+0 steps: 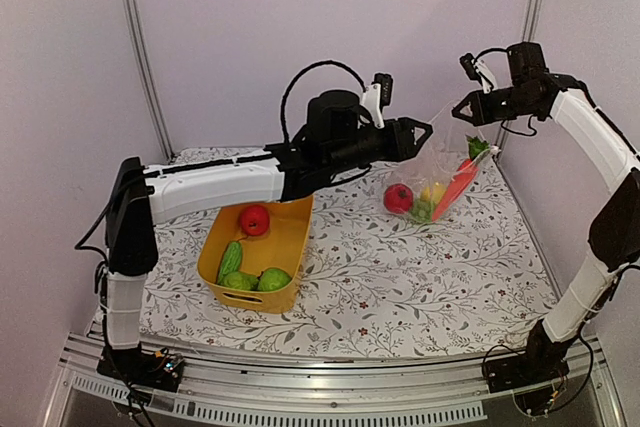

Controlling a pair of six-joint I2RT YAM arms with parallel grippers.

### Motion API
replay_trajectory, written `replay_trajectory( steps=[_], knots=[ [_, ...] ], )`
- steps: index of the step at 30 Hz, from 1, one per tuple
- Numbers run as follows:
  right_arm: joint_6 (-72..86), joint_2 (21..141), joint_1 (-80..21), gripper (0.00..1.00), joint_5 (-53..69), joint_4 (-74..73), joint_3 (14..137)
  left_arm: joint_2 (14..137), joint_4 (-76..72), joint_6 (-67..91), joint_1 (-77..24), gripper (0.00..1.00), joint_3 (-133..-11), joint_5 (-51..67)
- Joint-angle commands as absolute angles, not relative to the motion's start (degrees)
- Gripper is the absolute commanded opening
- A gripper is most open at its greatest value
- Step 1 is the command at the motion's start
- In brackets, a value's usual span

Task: Place the food in the zip-top bag and seal the zipper
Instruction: Adjust the zipper food storage bag at the corner of the board.

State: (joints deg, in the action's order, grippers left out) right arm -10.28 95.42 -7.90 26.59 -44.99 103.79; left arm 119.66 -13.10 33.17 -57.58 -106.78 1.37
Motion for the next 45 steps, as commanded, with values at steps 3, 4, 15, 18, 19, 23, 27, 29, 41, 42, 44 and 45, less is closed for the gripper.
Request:
replay_trajectory(
  steps=[3, 4, 15, 18, 19, 23, 27, 29, 41, 42, 44, 45],
  knots=[
    [-9.42, 95.07, -8.74, 0.0, 33.55, -43.21, 98.95, 124.66, -11.28, 37.38, -56.71, 0.46, -106.67, 2.95],
    [-9.41, 95.18, -8.9, 0.0, 34.07, -43.51, 99.01, 125.12, -11.36, 38.28, -56.76, 0.45, -106.62, 3.16],
    [-10.37, 95.38, -11.32, 0.0, 32.98, -43.47, 99.31, 129.07, -6.81, 44.37, -56.82, 0.42, -111.99, 4.42],
    [-10.53, 95.2, -11.42, 0.0, 32.66, -43.51, 99.32, 130.24, -6.59, 44.73, -56.76, 0.32, -113.94, 5.03],
    [-10.59, 95.25, -11.4, 0.0, 32.55, -43.62, 99.31, 130.72, -6.41, 44.8, -56.6, 0.24, -114.8, 5.39],
    [-11.35, 95.34, -11.45, 0.0, 30.41, -44.0, 100.03, 133.56, -3.25, 44.89, -55.83, 0.0, -119.95, 5.48],
    [-13.86, 95.41, -11.23, 0.0, 21.43, -44.49, 103.3, 133.96, -2.08, 43.25, -54.05, 0.0, -124.23, 6.83],
    [-14.47, 95.36, -9.28, 0.0, 17.57, -43.46, 104.79, 129.43, -7.69, 40.55, -53.88, 0.0, -120.78, 7.43],
    [-14.19, 90.64, -8.0, 0.0, 21.16, -40.95, 103.58, 135.85, -5.57, 38.81, -51.71, 0.0, -122.85, -0.44],
    [-13.68, 89.02, -8.04, 0.0, 20.12, -38.71, 102.67, 137.3, -5.11, 38.55, -51.23, 0.0, -124.84, 0.75],
    [-13.54, 86.26, -8.05, 0.0, 17.45, -35.01, 100.01, 139.35, -3.53, 38.23, -50.61, 0.0, -129.01, 1.45],
    [-13.67, 85.46, -8.03, 0.0, 16.43, -34.01, 98.69, 139.51, -2.75, 38.06, -50.37, 0.0, -130.88, 2.32]
  ],
)
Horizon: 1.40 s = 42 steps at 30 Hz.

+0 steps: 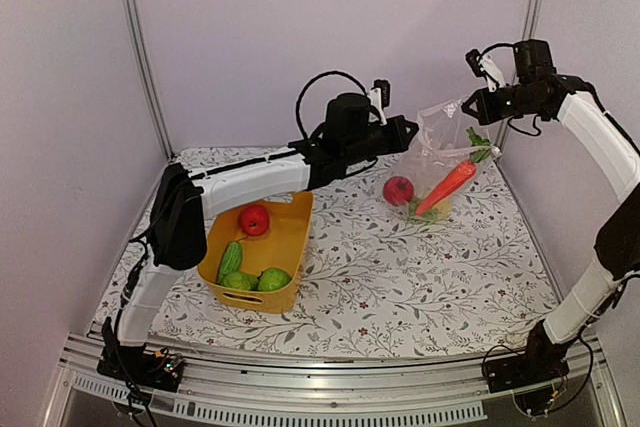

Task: Place the food in the zip-top bag and seal the zipper
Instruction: Adjust the zipper food storage bag at the corner of the board.

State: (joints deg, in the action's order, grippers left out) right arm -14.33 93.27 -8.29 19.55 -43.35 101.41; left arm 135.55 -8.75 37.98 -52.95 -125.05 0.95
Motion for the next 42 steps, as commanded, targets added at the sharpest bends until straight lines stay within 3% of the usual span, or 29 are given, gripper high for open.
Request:
replay_trajectory(
  steps=[1, 8, 17, 24, 30, 34, 42],
  knots=[
    [-14.28, 85.95, -8.11, 0.0, 16.22, -35.51, 98.51, 138.76, -3.17, 37.67, -50.33, 0.0, -131.4, 3.78],
    [-15.47, 94.92, -8.09, 0.0, 15.5, -40.11, 94.27, 124.15, -19.72, 30.34, -55.06, 0.0, -114.19, 3.5],
    [-12.14, 85.93, -8.12, 0.0, 20.76, -35.42, 95.83, 129.48, -4.87, 35.28, -51.78, 0.0, -120.89, 1.55],
    [-11.95, 86.93, -8.18, 0.0, 23.06, -36.91, 93.85, 121.07, -7.71, 29.78, -54.35, 0.31, -110.76, -2.78],
    [-12.72, 87.29, -7.99, 0.0, 17.93, -35.53, 94.25, 113.17, -7.83, 25.15, -55.16, 0.41, -98.81, -4.58],
    [-13.74, 88.75, -6.5, 0.0, 15.42, -34.67, 96.11, 107.06, -8.78, 22.69, -53.96, 0.55, -88.71, -8.72],
    [-13.45, 93.41, -3.08, 0.0, 15.67, -34.47, 101.98, 96.65, -6.69, 21.42, -50.6, 0.57, -76.17, -11.07]
  ],
)
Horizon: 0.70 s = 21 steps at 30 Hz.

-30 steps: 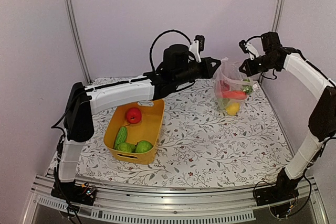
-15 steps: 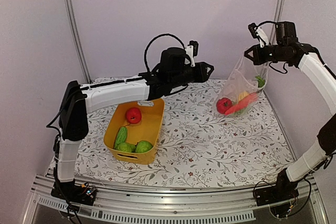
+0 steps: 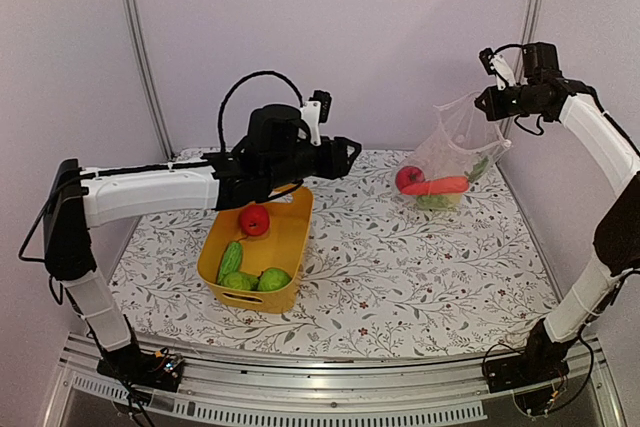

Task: Place the food in the zip-top bag and seal the zipper
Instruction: Adjust the zipper food storage bag at the corner of the board.

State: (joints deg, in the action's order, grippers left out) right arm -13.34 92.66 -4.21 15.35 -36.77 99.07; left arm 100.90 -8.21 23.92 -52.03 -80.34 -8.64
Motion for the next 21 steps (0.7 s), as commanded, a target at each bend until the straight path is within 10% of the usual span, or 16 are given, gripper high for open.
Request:
replay_trajectory(
  steps=[1, 4, 16, 21],
  knots=[
    [-13.32, 93.16, -3.15, 0.0, 17.53, -34.16, 101.58, 95.47, -6.68, 21.27, -50.49, 0.58, -74.8, -11.56],
    [-12.77, 91.7, -3.35, 0.0, 24.18, -32.74, 98.12, 92.38, -5.58, 22.72, -50.45, 0.99, -71.16, -12.37],
    [-16.52, 90.92, -9.69, 0.0, 37.23, -31.12, 82.03, 84.33, 8.97, 19.87, -50.82, 1.0, -63.86, -17.81],
    [-17.34, 88.25, -9.77, 0.0, 40.22, -31.12, 81.56, 81.87, 21.39, 18.82, -50.54, 1.0, -68.65, -38.6]
  ],
)
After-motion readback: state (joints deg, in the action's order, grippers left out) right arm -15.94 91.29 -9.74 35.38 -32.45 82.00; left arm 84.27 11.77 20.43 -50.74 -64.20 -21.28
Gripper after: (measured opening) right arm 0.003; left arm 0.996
